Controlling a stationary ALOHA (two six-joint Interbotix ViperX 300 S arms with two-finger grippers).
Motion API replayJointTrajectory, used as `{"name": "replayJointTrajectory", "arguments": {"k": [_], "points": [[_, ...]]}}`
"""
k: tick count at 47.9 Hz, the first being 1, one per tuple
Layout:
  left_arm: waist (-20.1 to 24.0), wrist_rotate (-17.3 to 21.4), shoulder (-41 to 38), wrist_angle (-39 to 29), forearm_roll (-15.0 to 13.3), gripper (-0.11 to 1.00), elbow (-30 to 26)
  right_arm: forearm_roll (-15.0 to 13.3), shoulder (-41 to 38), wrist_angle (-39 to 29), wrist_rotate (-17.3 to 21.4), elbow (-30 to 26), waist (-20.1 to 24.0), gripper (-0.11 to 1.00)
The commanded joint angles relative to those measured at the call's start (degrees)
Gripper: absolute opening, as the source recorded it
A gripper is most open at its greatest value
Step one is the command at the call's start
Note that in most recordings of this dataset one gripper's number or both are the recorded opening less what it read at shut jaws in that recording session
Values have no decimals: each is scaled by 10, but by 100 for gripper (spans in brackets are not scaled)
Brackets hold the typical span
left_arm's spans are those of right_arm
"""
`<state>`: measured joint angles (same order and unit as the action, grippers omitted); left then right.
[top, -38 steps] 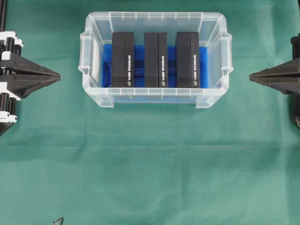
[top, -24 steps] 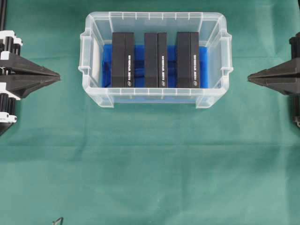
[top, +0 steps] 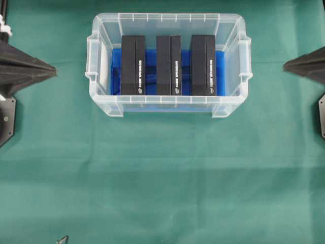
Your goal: Take the box out of the case with the left arm.
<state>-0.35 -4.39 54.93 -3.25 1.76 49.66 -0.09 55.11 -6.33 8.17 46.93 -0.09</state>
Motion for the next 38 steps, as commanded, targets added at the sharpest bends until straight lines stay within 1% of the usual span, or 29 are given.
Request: {"name": "replayJointTrajectory", "arguments": {"k": [1, 8, 12, 15, 21, 33, 36, 38], "points": [[-2, -2, -9, -54, 1, 0, -67, 2, -8, -29, 2, -58, -1, 0], [-2, -2, -19, -114, 2, 0, -136, 0, -28, -99, 1, -134, -1, 0], [-2, -2, -29, -133, 2, 0, -165, -1, -38, -134, 1, -166, -1, 0], [-2, -2, -35, -139, 2, 0, -177, -1, -45, -154, 2, -181, 0, 0], [-2, -2, -44, -151, 2, 0, -178, -2, -48, -179, 1, -186, 0, 0], [-3, -3, -51, -182, 1, 0, -185, -2, -47, -187, 2, -188, -1, 0], [-5, -3, -52, -205, 1, 0, -191, -2, -47, -195, 2, -189, 0, 0], [-9, -4, -54, -233, 1, 0, -199, -3, -47, -207, 2, -190, -1, 0]]}}
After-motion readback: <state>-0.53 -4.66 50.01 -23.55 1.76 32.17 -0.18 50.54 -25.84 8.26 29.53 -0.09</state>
